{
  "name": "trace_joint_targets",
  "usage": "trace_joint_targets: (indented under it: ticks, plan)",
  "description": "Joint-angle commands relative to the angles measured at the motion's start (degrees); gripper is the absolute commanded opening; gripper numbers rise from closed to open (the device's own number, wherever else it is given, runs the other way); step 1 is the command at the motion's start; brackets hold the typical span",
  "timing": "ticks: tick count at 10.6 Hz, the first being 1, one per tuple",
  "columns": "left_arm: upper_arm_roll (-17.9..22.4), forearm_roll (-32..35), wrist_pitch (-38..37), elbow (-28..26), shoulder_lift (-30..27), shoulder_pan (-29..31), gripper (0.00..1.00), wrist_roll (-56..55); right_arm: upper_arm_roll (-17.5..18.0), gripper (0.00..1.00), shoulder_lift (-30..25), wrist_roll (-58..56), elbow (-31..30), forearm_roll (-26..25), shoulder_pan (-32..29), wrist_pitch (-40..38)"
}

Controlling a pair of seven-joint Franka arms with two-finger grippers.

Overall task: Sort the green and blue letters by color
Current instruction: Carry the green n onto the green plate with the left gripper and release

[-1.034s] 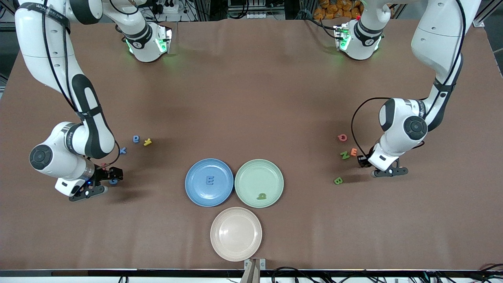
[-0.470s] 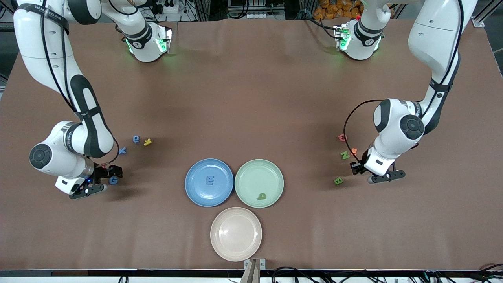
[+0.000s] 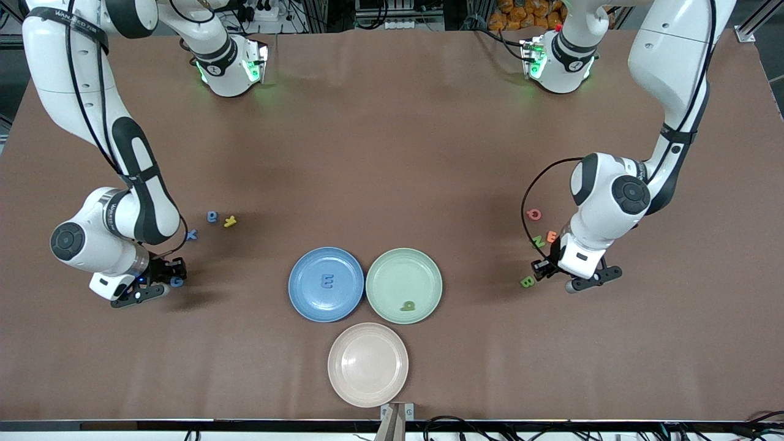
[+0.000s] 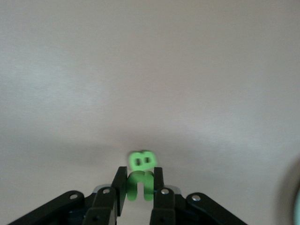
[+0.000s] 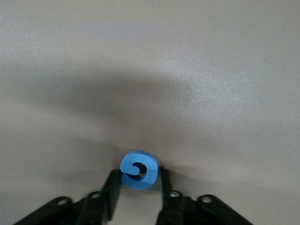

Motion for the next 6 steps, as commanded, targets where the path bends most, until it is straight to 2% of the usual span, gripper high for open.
trace_joint_targets:
  ticks: [1,6]
  plan:
    - [-0.5,-1.3,-0.1,6.1,3.6,-3.6,0.0,-8.3,1.1,0.03,-1.3,-1.0,-1.6,1.3,-0.9,0.5]
    - [-0.5,-1.2,0.0,10.8,5.6,-8.4,0.0,-18.0,1.1,0.02,-1.5,1.3,1.0,1.4,-0.3,-2.3]
